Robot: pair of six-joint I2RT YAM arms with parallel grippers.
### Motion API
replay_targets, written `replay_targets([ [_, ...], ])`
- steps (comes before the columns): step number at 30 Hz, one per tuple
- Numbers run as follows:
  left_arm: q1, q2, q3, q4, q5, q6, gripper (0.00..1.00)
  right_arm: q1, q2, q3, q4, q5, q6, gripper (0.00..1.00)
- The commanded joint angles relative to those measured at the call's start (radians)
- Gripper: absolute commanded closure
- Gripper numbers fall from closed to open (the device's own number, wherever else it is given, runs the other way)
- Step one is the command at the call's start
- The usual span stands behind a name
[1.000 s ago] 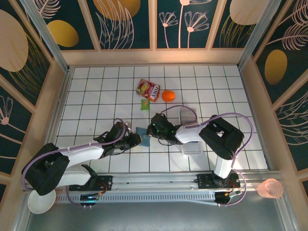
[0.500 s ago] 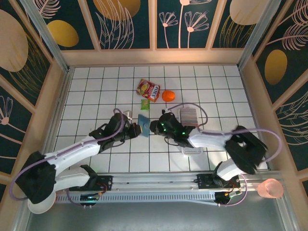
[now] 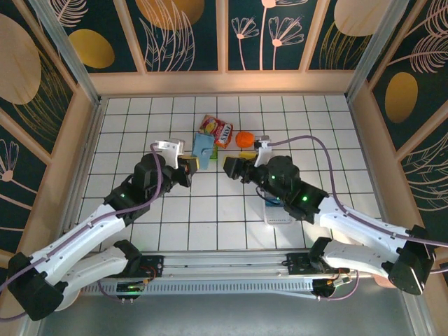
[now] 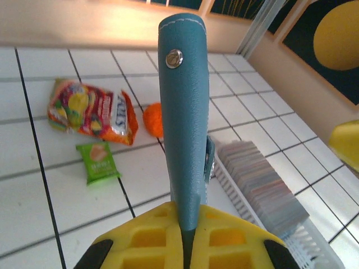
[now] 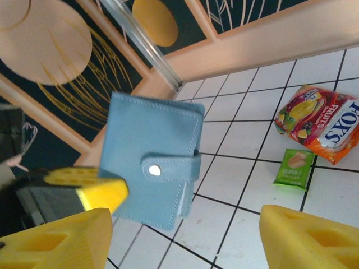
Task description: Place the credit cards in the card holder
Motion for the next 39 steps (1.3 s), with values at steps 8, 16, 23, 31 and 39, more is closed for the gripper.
replay_targets([
  [8,-0.004,-0.064,-0.071,0.224,-0.001,0.144,1.00,-0.008,0.161,0.182,-0.031,-0.198,0.132,0.38],
  [16,-0.003,-0.066,-0.083,0.239,0.012,0.139,1.00,-0.022,0.277,0.299,-0.086,-0.189,0.147,0.38],
  [23,-0.003,-0.072,-0.088,0.235,0.017,0.137,1.00,-0.025,0.318,0.326,-0.082,-0.208,0.152,0.37],
  [31,-0.004,-0.074,-0.088,0.229,0.037,0.125,1.00,-0.027,0.356,0.344,-0.090,-0.195,0.148,0.35],
  [39,-0.003,-0.076,-0.085,0.216,0.030,0.122,1.00,-0.045,0.375,0.340,-0.142,-0.091,0.139,0.36],
])
